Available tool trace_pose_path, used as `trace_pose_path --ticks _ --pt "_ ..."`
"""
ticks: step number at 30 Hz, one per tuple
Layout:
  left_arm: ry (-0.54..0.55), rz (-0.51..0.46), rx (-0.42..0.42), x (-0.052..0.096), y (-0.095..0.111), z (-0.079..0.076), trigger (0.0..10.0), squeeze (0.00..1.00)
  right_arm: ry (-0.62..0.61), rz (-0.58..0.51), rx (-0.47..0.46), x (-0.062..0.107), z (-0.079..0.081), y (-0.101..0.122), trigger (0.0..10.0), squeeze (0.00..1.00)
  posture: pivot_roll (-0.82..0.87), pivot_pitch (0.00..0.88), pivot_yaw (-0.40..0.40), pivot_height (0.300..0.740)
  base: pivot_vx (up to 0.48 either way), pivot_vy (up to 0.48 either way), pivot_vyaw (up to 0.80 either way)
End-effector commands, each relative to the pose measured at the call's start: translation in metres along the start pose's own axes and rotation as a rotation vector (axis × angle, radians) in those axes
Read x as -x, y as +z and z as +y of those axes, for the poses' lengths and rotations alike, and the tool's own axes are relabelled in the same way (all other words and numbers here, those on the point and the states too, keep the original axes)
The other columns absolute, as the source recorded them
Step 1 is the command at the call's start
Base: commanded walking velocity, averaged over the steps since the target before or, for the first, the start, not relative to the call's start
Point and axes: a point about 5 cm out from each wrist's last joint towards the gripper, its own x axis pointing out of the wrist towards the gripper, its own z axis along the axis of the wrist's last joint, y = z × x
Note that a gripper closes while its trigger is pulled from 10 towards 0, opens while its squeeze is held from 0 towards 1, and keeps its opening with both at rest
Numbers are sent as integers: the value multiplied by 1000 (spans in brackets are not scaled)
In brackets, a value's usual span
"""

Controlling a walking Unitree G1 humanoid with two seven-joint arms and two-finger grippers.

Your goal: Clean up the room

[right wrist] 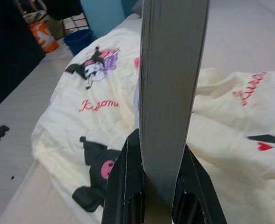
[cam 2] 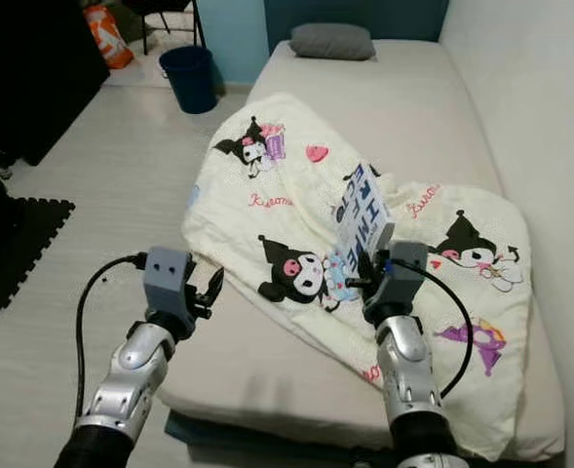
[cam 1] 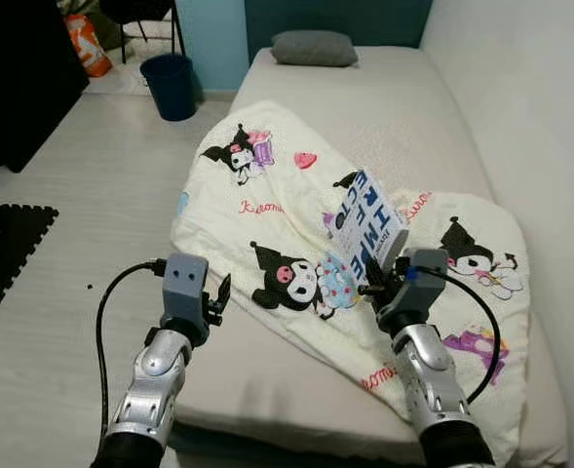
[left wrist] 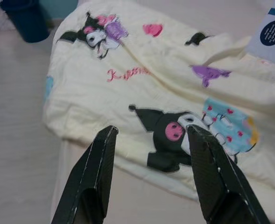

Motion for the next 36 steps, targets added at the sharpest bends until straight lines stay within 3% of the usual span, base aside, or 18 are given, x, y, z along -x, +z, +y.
trace_pose_path --ticks 1,7,17,26,36 --pt "-7 27 4 3 -7 -1 10000 0 -15 -19 -17 2 -2 0 10000 0 31 145 18 717 0 0 0" --pt "-5 41 1 3 -10 0 10000 0 -25 -7 -20 4 -5 -4 10000 0 29 148 21 740 0 0 0" --pt "4 62 11 7 -16 1 10000 0 -21 17 -13 8 -6 -11 10000 0 30 148 17 740 0 0 0" --pt "64 146 -12 19 -37 10 10000 0 -36 218 -4 19 -8 -47 10000 0 36 139 16 740 0 0 0" --pt "72 227 -17 25 -52 12 10000 0 -45 301 -5 31 -15 -64 10000 0 33 140 9 740 0 0 0"
